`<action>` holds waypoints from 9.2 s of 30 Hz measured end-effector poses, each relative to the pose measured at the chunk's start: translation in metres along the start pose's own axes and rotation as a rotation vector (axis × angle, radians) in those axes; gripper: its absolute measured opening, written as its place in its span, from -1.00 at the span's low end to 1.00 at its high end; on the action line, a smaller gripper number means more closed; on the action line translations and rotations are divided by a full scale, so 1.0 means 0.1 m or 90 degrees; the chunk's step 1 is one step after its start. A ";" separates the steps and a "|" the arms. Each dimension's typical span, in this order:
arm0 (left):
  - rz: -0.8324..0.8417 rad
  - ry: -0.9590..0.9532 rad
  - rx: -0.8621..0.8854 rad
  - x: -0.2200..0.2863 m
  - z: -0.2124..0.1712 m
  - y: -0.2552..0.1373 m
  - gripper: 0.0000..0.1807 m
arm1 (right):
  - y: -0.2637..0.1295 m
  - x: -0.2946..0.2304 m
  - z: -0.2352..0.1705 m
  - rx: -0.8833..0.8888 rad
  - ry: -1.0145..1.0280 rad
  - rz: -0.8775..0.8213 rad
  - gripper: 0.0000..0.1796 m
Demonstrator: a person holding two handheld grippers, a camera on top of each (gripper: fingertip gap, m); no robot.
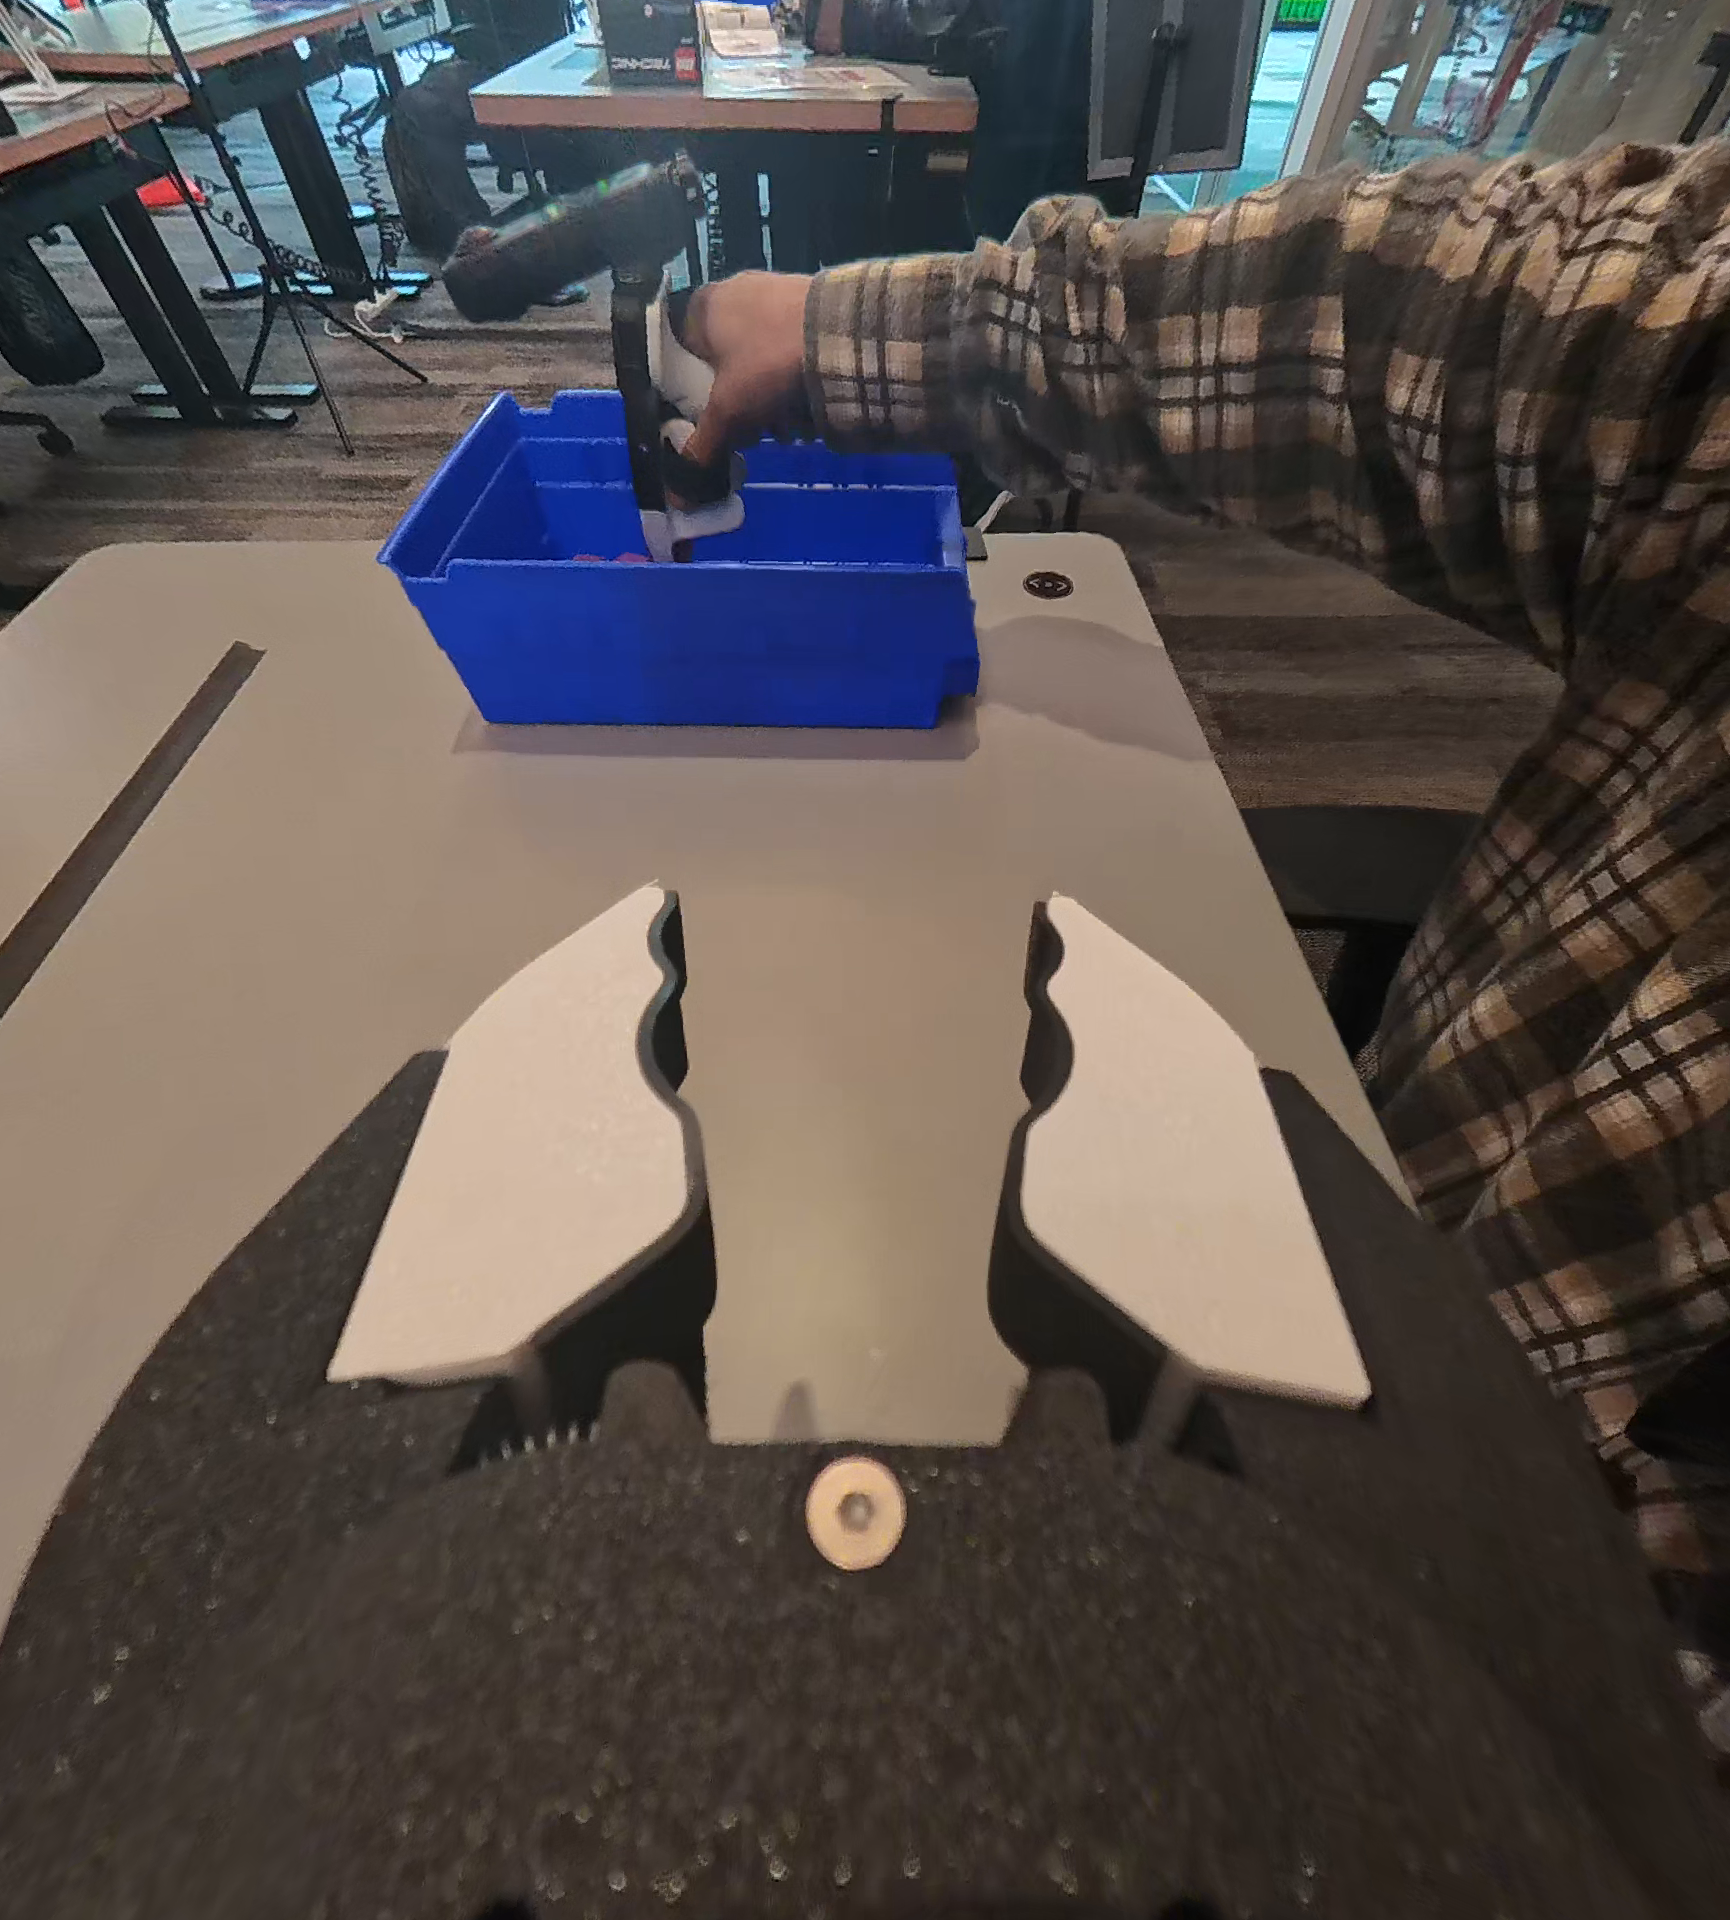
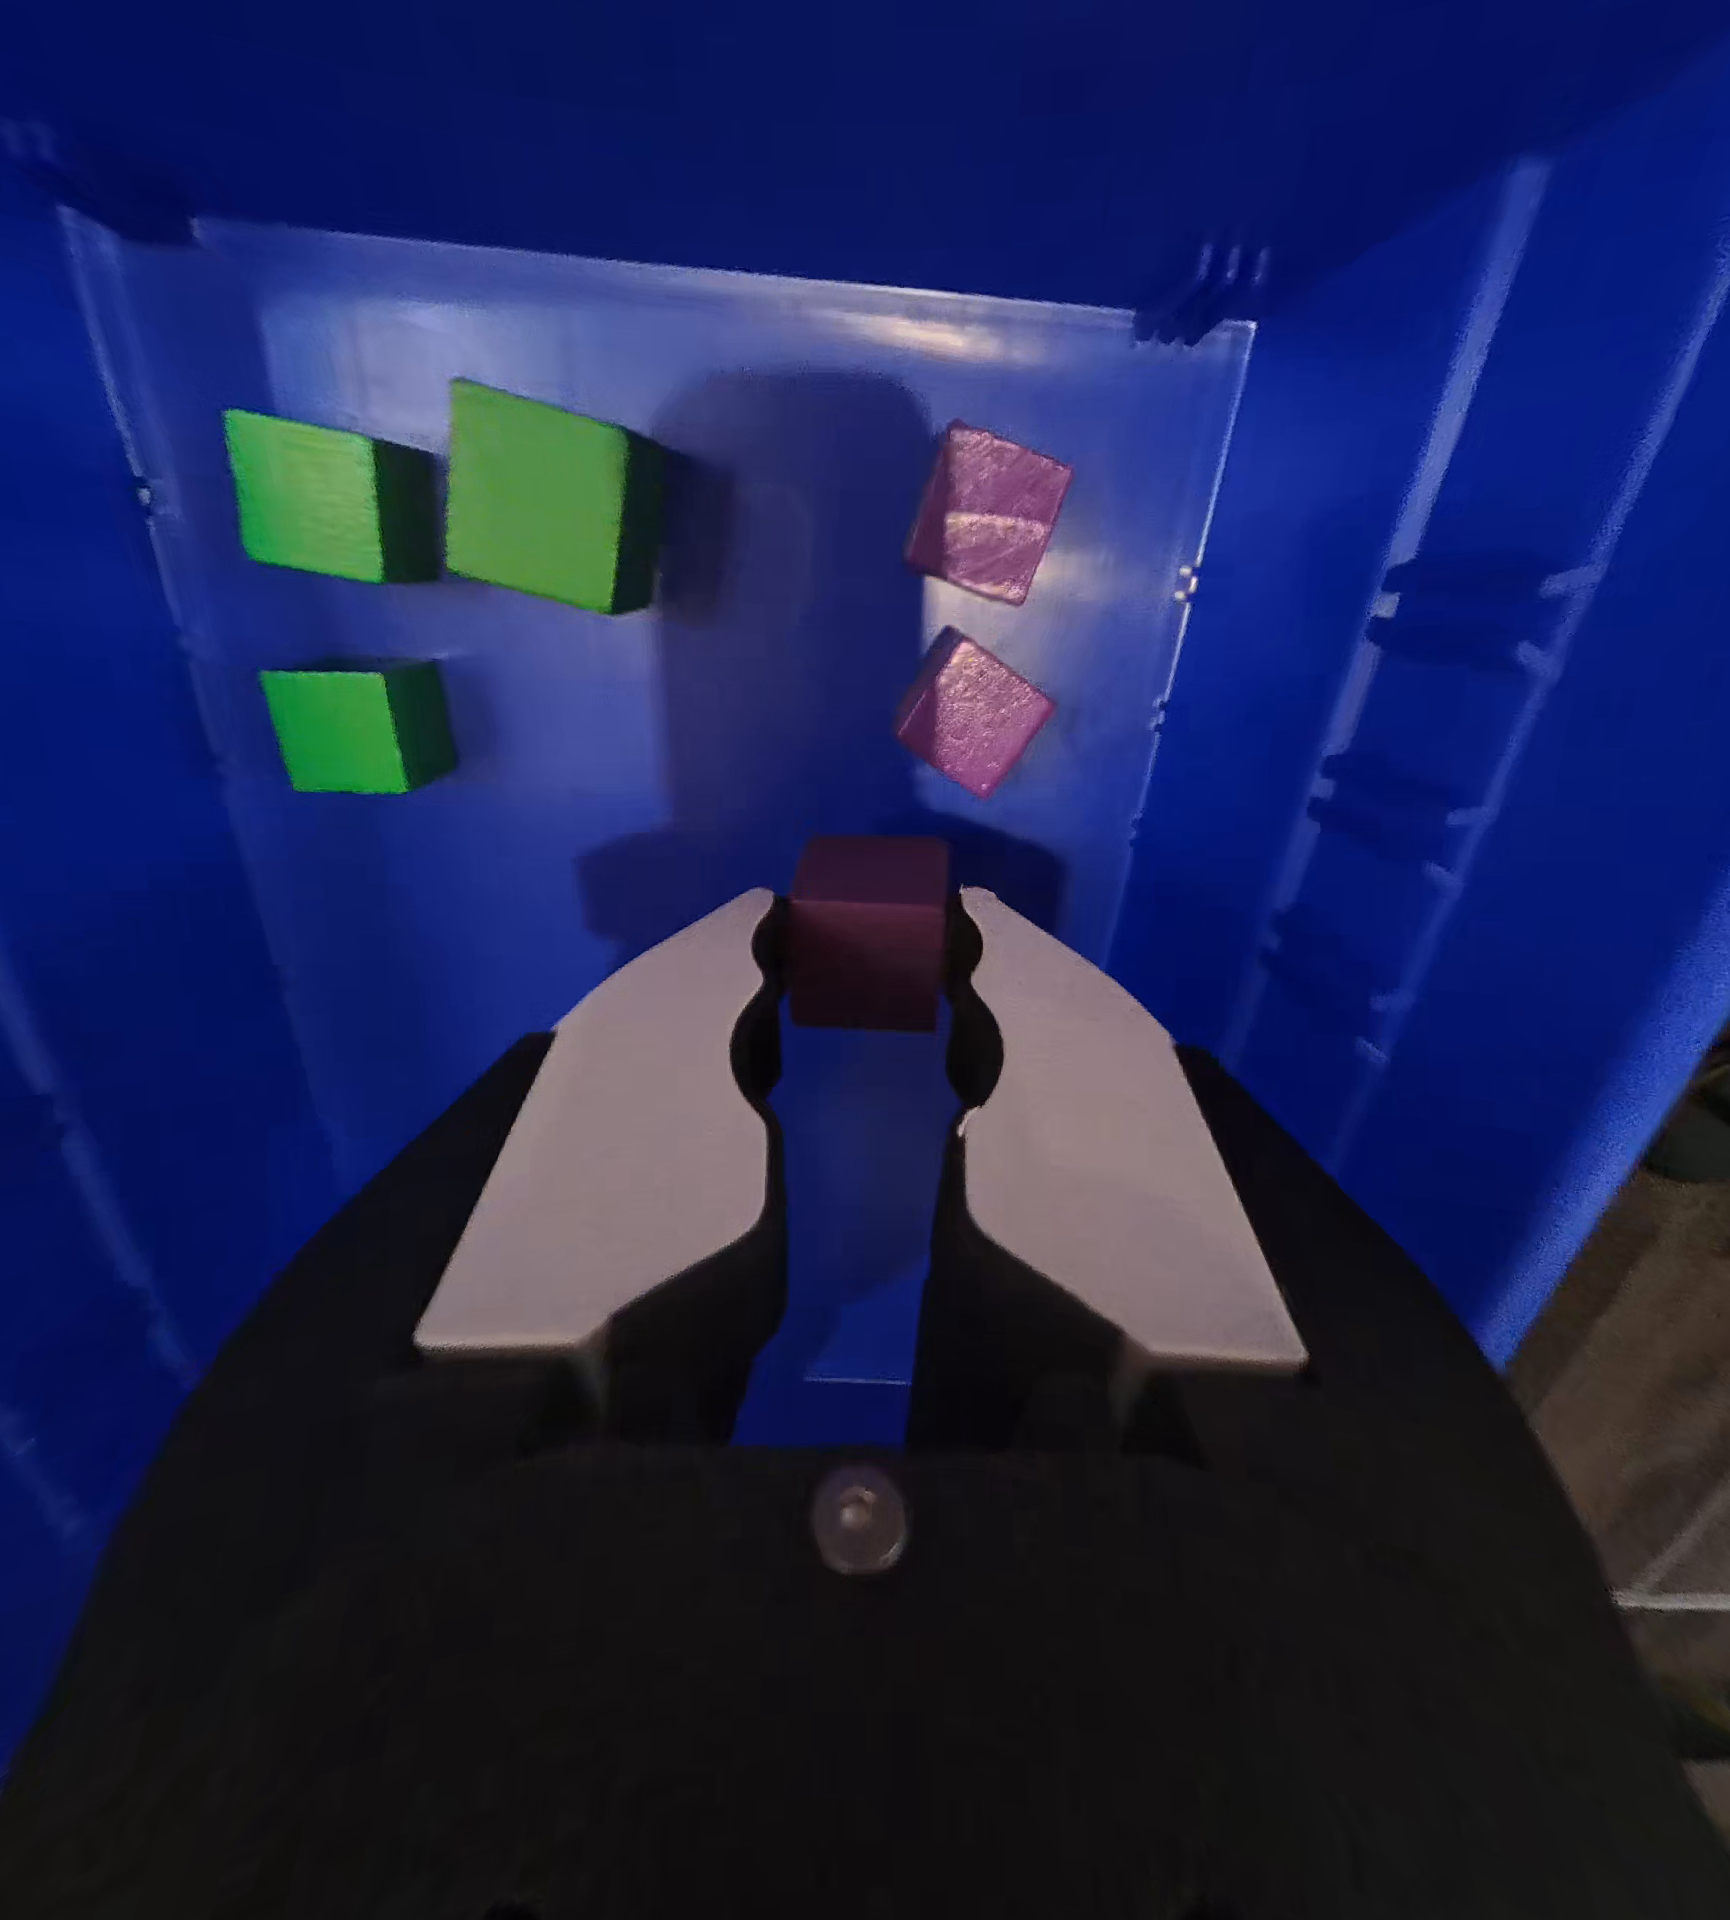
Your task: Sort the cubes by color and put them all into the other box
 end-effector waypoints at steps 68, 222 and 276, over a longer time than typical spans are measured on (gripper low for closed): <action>0.500 -0.339 -0.556 0.39 -1.99 -4.06 -0.42 | -0.26 -3.59 -1.88 0.467 -0.346 0.763 -0.31; 0.669 -0.625 -0.610 -0.18 -2.58 -4.01 -0.52 | -0.87 -2.40 -2.03 0.338 -0.363 0.582 -0.23; 0.326 0.155 -0.360 0.19 -0.21 -0.61 -0.76 | -0.90 -4.25 -1.63 0.001 -0.231 0.906 -0.46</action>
Point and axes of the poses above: each gripper's, where its closed fingertips meet, y out along the fingers, z out of its top, x = y × z across the jaws, the point moved 8 cm from there along -y, back along the fingers, and after that the axes turned 15 degrees about y, right-handed, at the moved point
